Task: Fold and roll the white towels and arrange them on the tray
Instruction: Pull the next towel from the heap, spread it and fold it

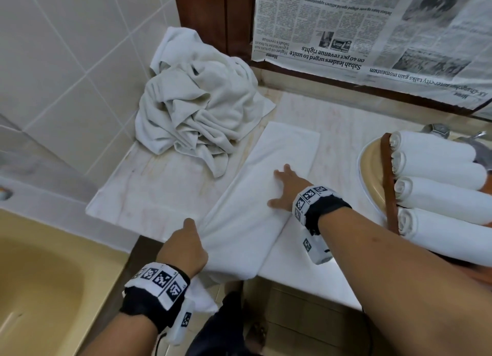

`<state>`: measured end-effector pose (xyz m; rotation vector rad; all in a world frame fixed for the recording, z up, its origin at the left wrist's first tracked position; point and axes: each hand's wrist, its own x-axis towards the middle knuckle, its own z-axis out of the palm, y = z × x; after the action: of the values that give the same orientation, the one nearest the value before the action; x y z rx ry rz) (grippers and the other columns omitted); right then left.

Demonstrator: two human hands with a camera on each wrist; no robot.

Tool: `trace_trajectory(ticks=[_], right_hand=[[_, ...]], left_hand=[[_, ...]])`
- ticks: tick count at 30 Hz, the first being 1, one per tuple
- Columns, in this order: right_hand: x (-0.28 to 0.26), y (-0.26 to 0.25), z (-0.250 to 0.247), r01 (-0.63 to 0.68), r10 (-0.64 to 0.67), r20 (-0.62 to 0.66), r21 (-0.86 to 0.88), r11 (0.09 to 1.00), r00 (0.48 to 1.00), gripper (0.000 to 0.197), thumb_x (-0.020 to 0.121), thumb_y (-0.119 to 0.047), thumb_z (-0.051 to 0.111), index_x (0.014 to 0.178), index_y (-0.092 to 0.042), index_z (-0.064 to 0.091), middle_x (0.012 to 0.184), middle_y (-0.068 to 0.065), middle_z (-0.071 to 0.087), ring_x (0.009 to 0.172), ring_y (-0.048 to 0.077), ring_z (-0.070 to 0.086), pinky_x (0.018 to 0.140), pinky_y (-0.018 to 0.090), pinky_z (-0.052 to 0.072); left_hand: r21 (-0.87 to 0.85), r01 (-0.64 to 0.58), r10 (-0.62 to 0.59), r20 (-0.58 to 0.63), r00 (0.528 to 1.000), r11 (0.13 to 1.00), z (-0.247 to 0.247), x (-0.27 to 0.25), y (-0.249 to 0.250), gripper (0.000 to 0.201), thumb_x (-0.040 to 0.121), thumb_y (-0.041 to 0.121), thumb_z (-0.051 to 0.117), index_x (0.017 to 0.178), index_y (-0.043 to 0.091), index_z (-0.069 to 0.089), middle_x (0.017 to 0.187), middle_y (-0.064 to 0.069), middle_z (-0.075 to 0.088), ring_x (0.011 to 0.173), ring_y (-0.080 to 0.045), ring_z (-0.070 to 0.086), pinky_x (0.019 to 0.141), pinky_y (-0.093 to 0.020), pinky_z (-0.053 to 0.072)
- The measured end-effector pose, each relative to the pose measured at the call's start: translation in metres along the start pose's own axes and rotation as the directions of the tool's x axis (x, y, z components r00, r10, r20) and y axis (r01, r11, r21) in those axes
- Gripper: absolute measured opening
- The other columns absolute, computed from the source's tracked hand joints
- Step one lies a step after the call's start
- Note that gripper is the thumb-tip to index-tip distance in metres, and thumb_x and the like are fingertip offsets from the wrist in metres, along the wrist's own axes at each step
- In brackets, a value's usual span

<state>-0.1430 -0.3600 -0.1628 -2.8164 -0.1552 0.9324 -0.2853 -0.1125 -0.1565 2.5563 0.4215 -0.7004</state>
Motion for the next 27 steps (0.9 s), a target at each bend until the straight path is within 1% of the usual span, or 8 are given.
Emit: trace_trajectory(ticks=[4, 8, 12, 15, 17, 19, 22, 27], right_hand=[[0.004, 0.005, -0.003, -0.01, 0.01, 0.0, 0.025, 1.0, 1.0, 0.101, 0.085, -0.048, 0.07, 0.159, -0.026, 0.005, 0.165, -0.005, -0.016, 0.153, 0.016, 0.003, 0.119, 0.04, 0.022], [0.012, 0.009, -0.011, -0.021, 0.021, 0.002, 0.053, 0.998, 1.0, 0.1, 0.083, -0.04, 0.073, 0.159, -0.027, 0.009, 0.165, -0.008, -0.014, 0.153, 0.013, 0.004, 0.119, 0.038, 0.024], [0.023, 0.017, -0.023, -0.022, 0.022, 0.001, 0.046, 0.999, 1.0, 0.096, 0.083, -0.037, 0.073, 0.158, -0.028, 0.013, 0.166, -0.009, -0.01, 0.152, 0.012, 0.007, 0.116, 0.035, 0.027], [0.034, 0.025, -0.038, -0.028, 0.028, 0.009, 0.046, 0.999, 1.0, 0.092, 0.084, -0.035, 0.072, 0.157, -0.027, 0.016, 0.166, -0.009, -0.009, 0.152, 0.013, 0.009, 0.116, 0.034, 0.028], [0.046, 0.03, -0.05, -0.042, 0.042, -0.002, 0.067, 0.997, 0.999, 0.088, 0.085, -0.031, 0.07, 0.156, -0.028, 0.018, 0.166, -0.01, -0.008, 0.152, 0.015, 0.011, 0.115, 0.034, 0.029], [0.057, 0.035, -0.062, -0.062, 0.063, -0.009, 0.097, 0.993, 0.998, 0.083, 0.086, -0.03, 0.069, 0.155, -0.031, 0.022, 0.167, -0.008, -0.005, 0.152, 0.016, 0.012, 0.117, 0.034, 0.027], [0.06, 0.04, -0.076, -0.056, 0.065, -0.053, 0.15, 0.987, 0.996, 0.075, 0.09, -0.038, 0.065, 0.154, -0.032, 0.027, 0.167, -0.002, 0.006, 0.152, 0.018, 0.012, 0.12, 0.037, 0.023], [0.004, 0.034, -0.069, -0.017, 0.114, -0.349, 0.269, 0.963, 0.93, 0.044, 0.094, -0.037, 0.058, 0.136, -0.024, 0.051, 0.137, 0.005, 0.049, 0.12, 0.025, 0.054, 0.097, 0.037, 0.046]], left_hand=[[0.088, -0.025, 0.021, 0.042, 0.999, 0.996, -0.012, 0.008, -0.014, 0.011, 0.081, 0.004, 0.045, 0.085, 0.015, 0.044, 0.081, -0.001, 0.054, 0.074, -0.019, 0.053, 0.059, -0.029, 0.039], [0.105, -0.186, 0.203, -0.185, 0.962, 0.977, -0.01, 0.02, -0.008, 0.02, 0.085, 0.003, 0.047, 0.091, 0.021, 0.052, 0.088, 0.003, 0.054, 0.076, -0.016, 0.055, 0.069, -0.033, 0.05], [0.19, -0.585, 0.61, -0.123, 0.783, 0.789, 0.005, 0.038, 0.021, 0.038, 0.077, 0.001, 0.056, 0.108, 0.017, 0.069, 0.119, -0.003, 0.063, 0.101, -0.027, 0.061, 0.086, -0.038, 0.054], [0.362, -0.732, 0.719, 0.198, 0.666, 0.578, 0.016, 0.049, 0.046, 0.051, 0.075, 0.012, 0.06, 0.125, 0.023, 0.064, 0.141, -0.006, 0.056, 0.118, -0.029, 0.061, 0.095, -0.044, 0.051], [0.444, -0.715, 0.648, 0.322, 0.69, 0.541, 0.016, 0.056, 0.066, 0.066, 0.087, 0.008, 0.05, 0.149, 0.027, 0.037, 0.162, -0.002, 0.021, 0.145, -0.024, 0.03, 0.116, -0.045, 0.024], [0.522, -0.681, 0.573, 0.382, 0.725, 0.514, 0.007, 0.067, 0.085, 0.069, 0.094, 0.006, 0.036, 0.156, 0.029, 0.015, 0.165, 0.004, -0.003, 0.151, -0.018, 0.005, 0.121, -0.045, 0.004], [0.595, -0.647, 0.528, 0.395, 0.752, 0.476, -0.004, 0.093, 0.117, 0.069, 0.096, 0.007, 0.03, 0.156, 0.032, 0.008, 0.165, 0.006, -0.008, 0.151, -0.016, 0.0, 0.121, -0.048, 0.002], [0.681, -0.601, 0.467, 0.406, 0.786, 0.419, -0.022, 0.154, 0.178, 0.06, 0.101, 0.014, 0.023, 0.157, 0.027, 0.005, 0.165, 0.003, -0.007, 0.152, -0.018, 0.004, 0.119, -0.048, 0.009]])
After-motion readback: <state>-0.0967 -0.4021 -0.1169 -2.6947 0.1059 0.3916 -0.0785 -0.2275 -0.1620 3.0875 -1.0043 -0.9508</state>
